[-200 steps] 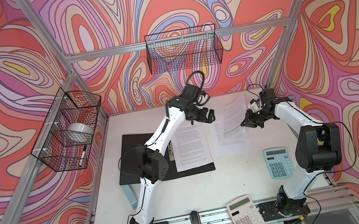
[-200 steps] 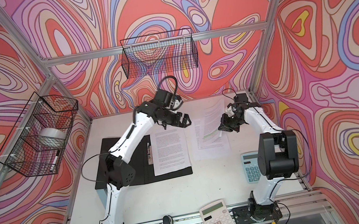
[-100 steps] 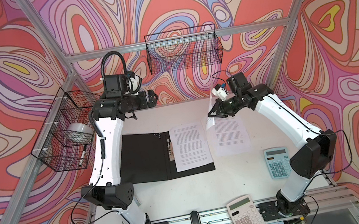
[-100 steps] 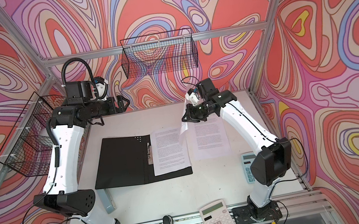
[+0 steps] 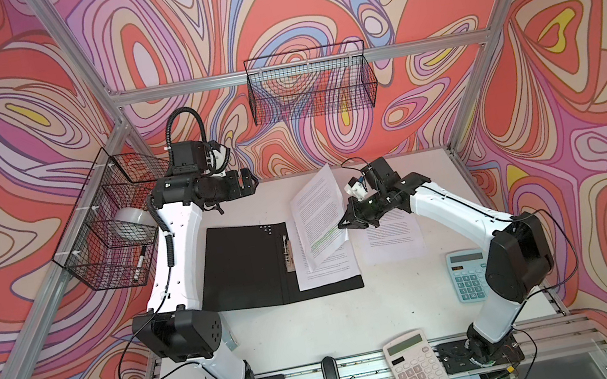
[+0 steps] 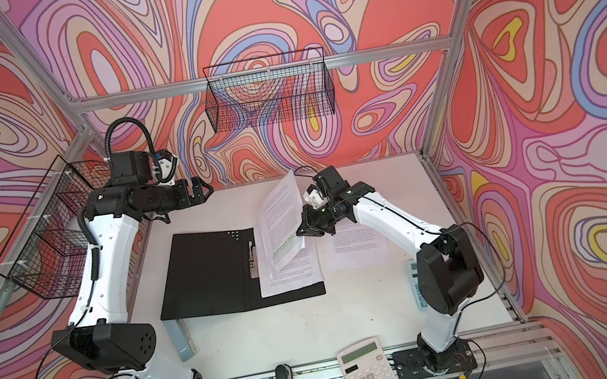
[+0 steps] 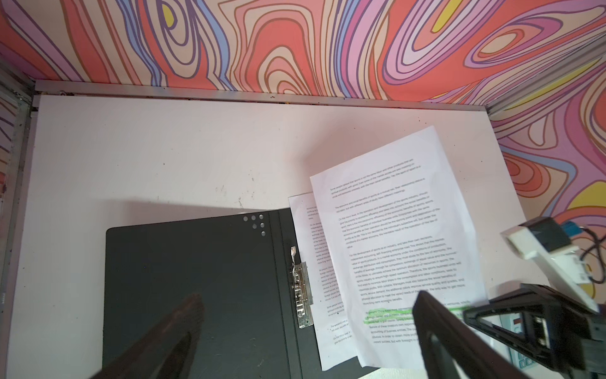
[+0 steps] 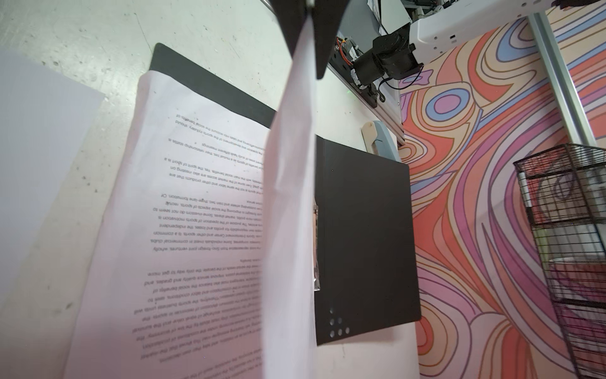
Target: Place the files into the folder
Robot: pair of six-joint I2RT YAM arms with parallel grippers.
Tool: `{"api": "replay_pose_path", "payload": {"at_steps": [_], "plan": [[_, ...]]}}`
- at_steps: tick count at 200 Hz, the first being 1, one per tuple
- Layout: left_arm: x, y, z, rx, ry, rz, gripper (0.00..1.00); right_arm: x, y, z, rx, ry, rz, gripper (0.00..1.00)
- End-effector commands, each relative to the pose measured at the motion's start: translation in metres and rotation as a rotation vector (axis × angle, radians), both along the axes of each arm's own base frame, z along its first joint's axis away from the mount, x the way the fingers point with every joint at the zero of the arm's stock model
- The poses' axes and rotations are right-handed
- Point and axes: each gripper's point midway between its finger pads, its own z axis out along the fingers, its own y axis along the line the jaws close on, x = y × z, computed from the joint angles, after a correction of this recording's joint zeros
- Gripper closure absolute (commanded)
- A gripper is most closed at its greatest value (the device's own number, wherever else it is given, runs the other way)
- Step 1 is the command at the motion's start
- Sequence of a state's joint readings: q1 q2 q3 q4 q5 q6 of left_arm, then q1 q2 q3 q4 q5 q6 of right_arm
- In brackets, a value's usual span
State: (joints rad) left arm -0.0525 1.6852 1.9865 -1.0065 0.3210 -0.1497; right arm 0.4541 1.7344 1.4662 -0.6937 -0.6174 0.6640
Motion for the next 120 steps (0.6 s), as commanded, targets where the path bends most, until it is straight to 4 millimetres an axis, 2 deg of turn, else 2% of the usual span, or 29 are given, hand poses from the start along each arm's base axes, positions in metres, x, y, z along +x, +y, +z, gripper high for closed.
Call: {"api": "replay_pose_path", "payload": {"at_steps": [1, 11, 15, 21, 55, 69, 91, 120], "plan": [[-0.004, -0.003, 0.000, -0.022, 0.002, -0.018, 0.00, 0.010, 0.004, -0.016, -0.003, 0.009, -0.042, 0.94], [-0.003, -0.005, -0.005, -0.029, 0.017, -0.021, 0.00, 0.009, 0.003, -0.021, -0.009, 0.023, -0.049, 0.94], [-0.003, -0.005, -0.006, -0.031, 0.021, -0.021, 0.00, 0.010, 0.003, -0.035, -0.028, 0.052, -0.050, 0.93], [-0.003, -0.005, -0.009, -0.034, 0.029, -0.022, 0.00, 0.009, 0.002, -0.044, -0.049, 0.069, -0.052, 0.92], [-0.002, -0.006, -0.019, -0.038, 0.059, -0.022, 0.00, 0.003, -0.001, -0.077, -0.156, 0.129, -0.046, 0.87], [-0.003, -0.007, -0.019, -0.040, 0.062, -0.025, 0.00, -0.001, -0.003, -0.086, -0.194, 0.146, -0.038, 0.83], [-0.004, -0.007, -0.017, -0.040, 0.058, -0.030, 0.00, -0.006, -0.012, -0.096, -0.286, 0.163, -0.029, 0.72], [-0.005, -0.009, -0.019, -0.052, 0.065, -0.035, 0.00, -0.013, -0.009, -0.094, -0.311, 0.164, 0.004, 0.58]]}}
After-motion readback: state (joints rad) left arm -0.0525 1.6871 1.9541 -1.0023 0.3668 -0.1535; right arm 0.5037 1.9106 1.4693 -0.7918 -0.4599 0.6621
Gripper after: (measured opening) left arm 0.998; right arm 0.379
